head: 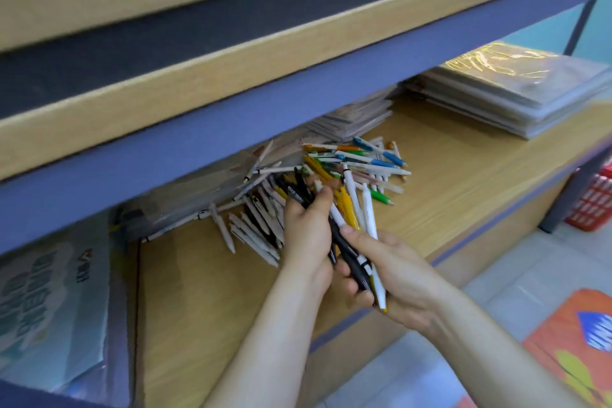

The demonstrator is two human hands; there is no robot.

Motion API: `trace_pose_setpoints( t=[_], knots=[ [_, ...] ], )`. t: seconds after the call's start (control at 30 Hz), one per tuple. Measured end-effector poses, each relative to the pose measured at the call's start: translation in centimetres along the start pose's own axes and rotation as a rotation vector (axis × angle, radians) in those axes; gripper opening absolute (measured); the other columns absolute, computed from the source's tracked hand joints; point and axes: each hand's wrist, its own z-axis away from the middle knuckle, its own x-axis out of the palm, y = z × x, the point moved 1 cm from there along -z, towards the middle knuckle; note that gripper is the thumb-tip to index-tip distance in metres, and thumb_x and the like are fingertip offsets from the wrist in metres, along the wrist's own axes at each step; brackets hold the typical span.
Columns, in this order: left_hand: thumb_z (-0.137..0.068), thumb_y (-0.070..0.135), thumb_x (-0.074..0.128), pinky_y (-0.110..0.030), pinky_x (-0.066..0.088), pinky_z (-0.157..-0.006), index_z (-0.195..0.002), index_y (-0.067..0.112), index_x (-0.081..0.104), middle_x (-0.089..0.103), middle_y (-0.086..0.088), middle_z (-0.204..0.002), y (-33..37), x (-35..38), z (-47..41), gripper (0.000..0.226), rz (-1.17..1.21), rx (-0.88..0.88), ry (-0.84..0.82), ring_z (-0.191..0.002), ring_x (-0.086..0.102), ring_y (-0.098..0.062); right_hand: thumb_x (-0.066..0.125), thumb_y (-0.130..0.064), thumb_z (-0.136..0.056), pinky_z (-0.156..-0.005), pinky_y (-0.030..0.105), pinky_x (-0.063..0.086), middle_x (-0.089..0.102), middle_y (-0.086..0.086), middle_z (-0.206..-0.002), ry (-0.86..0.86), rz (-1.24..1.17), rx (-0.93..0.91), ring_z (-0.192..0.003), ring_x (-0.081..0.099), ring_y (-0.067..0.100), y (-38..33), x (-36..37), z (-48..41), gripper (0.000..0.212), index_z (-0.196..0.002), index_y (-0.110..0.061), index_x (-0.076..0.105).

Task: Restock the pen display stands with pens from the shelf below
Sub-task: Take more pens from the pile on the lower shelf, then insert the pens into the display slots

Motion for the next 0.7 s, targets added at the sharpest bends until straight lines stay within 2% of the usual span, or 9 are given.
trace_pose_setpoints(
  t=[0.07,0.17,0.23,0.33,0.4,0.47,0.5,0.6,0.7],
  knots=[
    [-0.095,0.021,0.06,-0.031,0.055,-0.079,-0.107,0.017,0.061,0.074,0.004,-0.095,0.7,2.0,2.6,0.013,-0.063,-0.117,-0.029,-0.089,0.069,-0.016,0.058,-0.03,-0.095,-0.035,0.018,0.031,0.053,0.01,-0.061,0.112,-0.054,0.041,-0.044,0.046,0.018,-0.9,-0.1,3.3,0.024,-0.087,-0.008,0.055],
    [-0.096,0.019,0.057,-0.023,0.053,-0.06,-0.102,0.011,0.062,0.072,0.0,-0.085,2.2,5.5,7.2,0.011,-0.13,-0.268,-0.093,-0.069,0.067,-0.013,0.054,-0.026,-0.097,-0.035,0.017,0.028,0.05,0.011,-0.06,0.28,-0.136,0.092,-0.038,0.039,0.016,-3.1,-0.2,9.3,0.022,-0.087,-0.006,0.053],
    [-0.097,0.017,0.054,-0.029,0.052,-0.065,-0.099,0.004,0.064,0.073,-0.005,-0.086,3.7,8.0,10.5,0.016,-0.169,-0.377,-0.157,-0.075,0.067,-0.023,0.053,-0.023,-0.097,-0.035,0.016,0.026,0.048,0.012,-0.059,0.377,-0.199,0.083,-0.037,0.036,0.016,-5.2,0.2,13.8,0.022,-0.085,-0.004,0.052],
    [-0.098,0.023,0.053,-0.036,0.052,-0.07,-0.11,-0.002,0.063,0.075,-0.009,-0.094,8.1,11.9,16.0,0.029,-0.206,-0.502,-0.213,-0.085,0.069,-0.032,0.054,-0.02,-0.096,-0.033,0.017,0.026,0.047,0.013,-0.058,0.509,-0.288,0.034,-0.036,0.037,0.016,-9.1,1.3,20.3,0.022,-0.084,-0.002,0.051],
    [-0.099,0.022,0.051,-0.03,0.056,-0.061,-0.105,-0.002,0.064,0.075,-0.005,-0.079,12.4,14.6,19.4,0.027,-0.199,-0.543,-0.248,-0.069,0.07,-0.023,0.057,-0.021,-0.093,-0.033,0.016,0.028,0.047,0.013,-0.056,0.568,-0.306,-0.004,-0.034,0.038,0.016,-12.4,2.6,24.2,0.023,-0.087,0.0,0.051],
    [-0.1,0.019,0.049,-0.021,0.047,-0.041,-0.092,0.0,0.062,0.065,0.001,-0.053,17.7,17.1,22.3,0.024,-0.203,-0.58,-0.283,-0.043,0.061,-0.012,0.062,-0.029,-0.083,-0.033,0.018,0.03,0.046,0.016,-0.052,0.615,-0.281,-0.026,-0.033,0.037,0.018,-16.4,4.2,27.7,0.035,-0.085,0.004,0.053],
    [-0.1,0.019,0.049,-0.018,0.043,-0.037,-0.088,0.002,0.061,0.061,0.002,-0.047,20.6,18.4,23.6,0.025,-0.207,-0.586,-0.311,-0.038,0.057,-0.01,0.063,-0.031,-0.081,-0.035,0.02,0.031,0.046,0.017,-0.052,0.63,-0.25,-0.045,-0.034,0.037,0.018,-18.8,5.2,29.5,0.038,-0.084,0.006,0.054],
    [-0.1,0.02,0.05,-0.021,0.048,-0.044,-0.09,-0.003,0.066,0.069,-0.006,-0.06,28.1,21.4,26.0,0.03,-0.201,-0.54,-0.336,-0.052,0.066,-0.017,0.06,-0.032,-0.083,-0.036,0.023,0.031,0.045,0.019,-0.05,0.611,-0.098,-0.103,-0.036,0.037,0.018,-26.3,8.6,34.1,0.04,-0.08,0.007,0.054],
    [-0.096,0.033,0.057,-0.037,0.055,-0.068,-0.084,0.009,0.073,0.072,-0.019,-0.082,34.7,23.1,27.0,0.031,-0.239,-0.444,-0.331,-0.078,0.068,-0.032,0.058,-0.024,-0.093,-0.038,0.025,0.036,0.05,0.019,-0.057,0.551,0.053,-0.159,-0.04,0.044,0.021,-33.2,11.9,37.5,0.031,-0.092,0.006,0.054]
  ],
)
